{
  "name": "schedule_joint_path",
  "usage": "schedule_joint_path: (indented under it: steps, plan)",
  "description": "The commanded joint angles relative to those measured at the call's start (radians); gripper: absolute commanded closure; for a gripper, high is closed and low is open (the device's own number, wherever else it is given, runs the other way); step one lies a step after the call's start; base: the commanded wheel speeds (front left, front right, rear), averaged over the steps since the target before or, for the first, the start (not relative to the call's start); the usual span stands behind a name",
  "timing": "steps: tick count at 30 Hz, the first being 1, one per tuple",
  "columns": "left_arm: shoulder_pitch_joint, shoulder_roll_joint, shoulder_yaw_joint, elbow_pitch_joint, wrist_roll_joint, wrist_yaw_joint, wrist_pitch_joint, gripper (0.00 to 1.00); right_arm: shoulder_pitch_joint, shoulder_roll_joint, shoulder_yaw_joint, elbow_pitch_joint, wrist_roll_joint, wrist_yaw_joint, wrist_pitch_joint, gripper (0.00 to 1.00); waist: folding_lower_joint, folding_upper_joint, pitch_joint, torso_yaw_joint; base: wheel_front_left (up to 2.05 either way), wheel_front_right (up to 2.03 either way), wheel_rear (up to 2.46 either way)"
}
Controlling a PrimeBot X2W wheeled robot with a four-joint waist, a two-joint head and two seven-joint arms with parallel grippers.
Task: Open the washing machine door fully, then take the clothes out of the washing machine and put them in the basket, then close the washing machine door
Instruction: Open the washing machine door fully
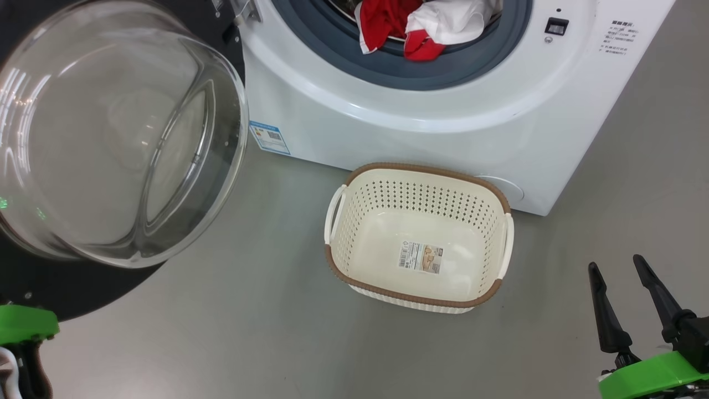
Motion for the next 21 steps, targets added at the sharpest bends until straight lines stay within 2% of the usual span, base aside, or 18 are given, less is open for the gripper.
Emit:
schedule_joint_path:
  steps: [1,3,6,10,13,14,19,21]
  plan:
    - [0.027,0.051,0.016,-0.038,-0.008,0.002,-0.005,1.0,-0.031,-0.01,0.03,-0.019,-0.004,0.006,-0.009,0.0,0.0,0.0,-0.012,-0.003,0.0,0.0,0.0]
    - [0.044,0.048,0.0,-0.049,-0.016,0.002,-0.005,0.88,-0.028,-0.008,0.031,-0.018,-0.003,0.006,-0.009,0.0,0.0,0.0,-0.022,-0.006,0.0,0.0,0.0]
    - [0.073,0.043,-0.023,-0.067,-0.027,0.002,-0.005,0.85,-0.024,-0.005,0.034,-0.016,-0.003,0.006,-0.009,0.0,0.0,0.0,-0.037,-0.011,0.0,0.0,0.0]
    - [0.118,0.028,-0.055,-0.103,-0.037,0.002,-0.005,0.61,-0.017,0.0,0.039,-0.015,-0.001,0.006,-0.009,0.0,0.0,0.0,-0.055,-0.018,0.0,0.0,0.0]
    - [0.144,0.019,-0.071,-0.125,-0.039,0.002,-0.005,0.56,-0.013,0.002,0.041,-0.014,0.0,0.006,-0.009,0.0,0.0,0.0,-0.065,-0.022,0.0,0.0,0.0]
    - [0.156,0.016,-0.078,-0.132,-0.04,0.002,-0.005,0.51,-0.011,0.003,0.042,-0.014,0.0,0.006,-0.009,0.0,0.0,0.0,-0.071,-0.024,0.0,0.0,0.0]
    - [0.207,0.007,-0.107,-0.166,-0.043,0.002,-0.005,0.03,0.004,0.01,0.046,-0.011,0.004,0.006,-0.009,0.0,0.0,0.0,-0.1,-0.034,0.0,0.0,0.0]
    - [0.225,0.005,-0.127,-0.179,-0.05,0.002,-0.005,0.0,0.011,0.012,0.046,-0.01,0.005,0.006,-0.009,0.0,0.0,0.0,-0.112,-0.039,0.0,0.0,0.0]
